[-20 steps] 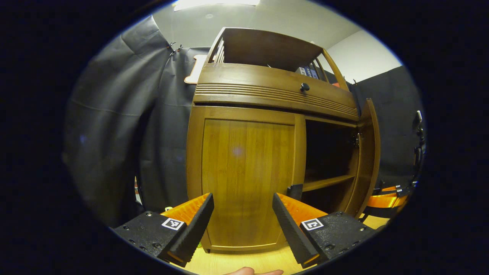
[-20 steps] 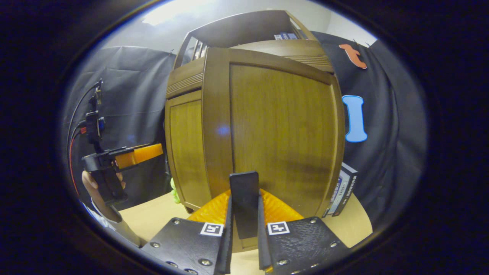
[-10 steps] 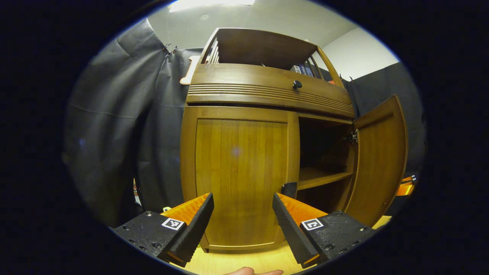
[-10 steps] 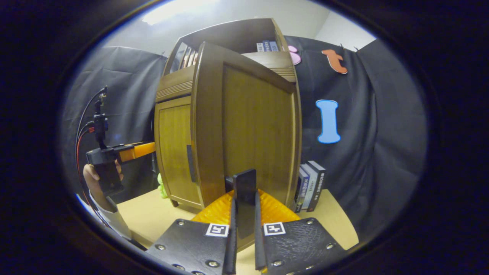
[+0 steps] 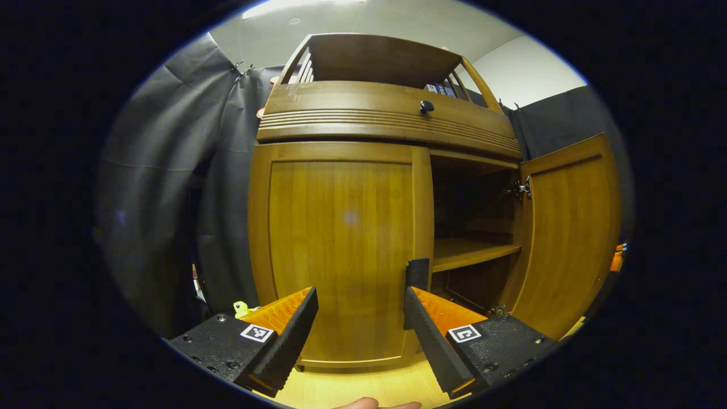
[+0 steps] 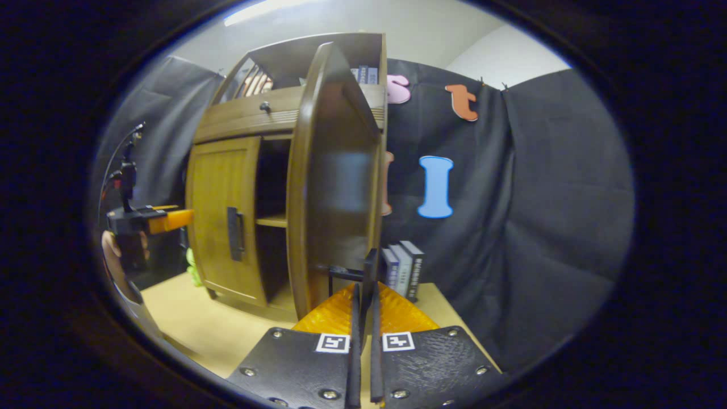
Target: Open the right door of the double-door shoe cabinet with the right hand, and open the left door with the left hand.
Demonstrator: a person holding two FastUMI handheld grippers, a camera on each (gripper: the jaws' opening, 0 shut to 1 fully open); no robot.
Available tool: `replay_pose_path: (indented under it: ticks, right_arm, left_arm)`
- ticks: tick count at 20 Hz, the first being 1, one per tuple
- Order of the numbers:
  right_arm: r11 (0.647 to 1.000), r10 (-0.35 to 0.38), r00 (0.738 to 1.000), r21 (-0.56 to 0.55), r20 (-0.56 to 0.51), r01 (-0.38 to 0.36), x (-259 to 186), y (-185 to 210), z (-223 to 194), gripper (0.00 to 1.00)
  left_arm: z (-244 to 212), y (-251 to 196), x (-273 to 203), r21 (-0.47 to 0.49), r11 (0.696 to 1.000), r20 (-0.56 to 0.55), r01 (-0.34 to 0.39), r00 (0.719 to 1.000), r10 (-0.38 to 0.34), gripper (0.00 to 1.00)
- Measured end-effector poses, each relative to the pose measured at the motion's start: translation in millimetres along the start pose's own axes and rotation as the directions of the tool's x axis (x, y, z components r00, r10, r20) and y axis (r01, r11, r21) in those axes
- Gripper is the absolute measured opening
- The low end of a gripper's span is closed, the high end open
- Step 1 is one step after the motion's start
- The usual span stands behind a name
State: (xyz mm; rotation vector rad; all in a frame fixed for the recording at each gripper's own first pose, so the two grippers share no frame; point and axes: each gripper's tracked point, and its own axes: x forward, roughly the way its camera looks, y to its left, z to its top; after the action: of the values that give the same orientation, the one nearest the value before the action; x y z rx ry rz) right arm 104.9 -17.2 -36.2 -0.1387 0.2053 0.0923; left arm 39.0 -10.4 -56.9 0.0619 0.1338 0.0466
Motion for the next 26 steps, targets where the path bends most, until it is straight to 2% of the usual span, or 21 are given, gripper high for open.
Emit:
replay_pose_path:
  ticks: [1,2,3,4,6,7,8,10,11,12,15,16,17,19,21,22,25,26]
  right_arm:
    - [1.0,0.023,1.0,0.019,0.001,-0.023,1,-1,1,0.1]
    - [0.998,0.038,0.999,0.055,-0.005,-0.038,0,-2,4,0.01]
    - [0.997,0.032,0.999,0.063,-0.005,-0.032,1,-7,3,0.08]
    - [0.997,0.033,0.999,0.066,0.001,-0.033,4,-12,2,0.01]
    - [0.993,0.039,0.999,0.107,0.014,-0.04,7,-18,1,0.01]
    - [0.99,0.031,0.999,0.139,0.015,-0.033,8,-25,1,0.01]
    - [0.985,0.034,0.999,0.169,0.019,-0.037,8,-30,-1,0.0]
    - [0.986,0.03,0.999,0.166,0.024,-0.034,6,-38,-3,0.22]
    - [0.987,0.027,0.999,0.155,0.025,-0.031,8,-39,-4,0.19]
    - [0.987,0.013,0.999,0.158,0.029,-0.018,5,-50,-5,0.22]
    - [0.986,-0.01,1.0,0.166,0.022,0.006,5,-61,-6,0.7]
    - [0.988,-0.021,1.0,0.155,0.023,0.017,2,-64,-6,0.71]
    - [0.989,-0.045,0.999,0.141,0.026,0.04,-3,-71,-8,0.79]
    - [0.986,-0.131,0.991,0.109,0.029,0.127,-18,-92,-7,0.95]
    - [0.979,-0.189,0.98,0.087,0.06,0.183,-34,-100,1,0.98]
    - [0.977,-0.197,0.977,0.093,0.08,0.19,-42,-98,7,0.98]
    - [0.975,-0.191,0.973,0.137,0.132,0.173,-66,-75,21,0.98]
    - [0.975,-0.185,0.971,0.155,0.148,0.162,-73,-66,24,0.98]
  left_arm:
    - [-6,-7,3,-0.004,1.0,-0.016,0.017,1.0,-0.017,0.96]
    - [-11,-14,7,-0.006,0.999,-0.034,0.032,0.999,-0.032,0.96]
    - [-15,-18,10,-0.007,0.999,-0.052,0.042,0.998,-0.042,0.96]
    - [-20,-23,13,-0.007,0.999,-0.063,0.046,0.997,-0.046,0.96]
    - [-30,-29,21,-0.007,0.999,-0.082,0.04,0.996,-0.04,0.92]
    - [-35,-31,23,-0.004,0.999,-0.099,0.041,0.994,-0.041,0.96]
    - [-40,-35,25,-0.003,0.999,-0.117,0.045,0.992,-0.045,0.92]
    - [-42,-42,28,-0.007,0.999,-0.128,0.054,0.99,-0.054,0.96]
    - [-40,-45,30,-0.011,0.998,-0.115,0.057,0.992,-0.058,0.96]
    - [-38,-48,34,-0.016,0.998,-0.1,0.058,0.993,-0.059,0.96]
    - [-46,-59,45,-0.016,0.998,-0.071,0.069,0.995,-0.07,0.96]
    - [-49,-62,50,-0.004,0.998,-0.07,0.069,0.995,-0.069,0.96]
    - [-54,-64,54,0.006,0.998,-0.076,0.065,0.995,-0.064,0.93]
    - [-63,-63,62,0.017,0.998,-0.093,0.053,0.994,-0.051,0.96]
    - [-66,-65,69,0.01,0.998,-0.096,0.056,0.994,-0.055,0.93]
    - [-66,-66,72,0.005,0.998,-0.091,0.06,0.994,-0.059,0.96]
    - [-58,-65,83,0.008,0.999,-0.046,0.051,0.998,-0.051,0.92]
    - [-54,-64,85,0.005,0.999,-0.018,0.051,0.999,-0.051,0.84]
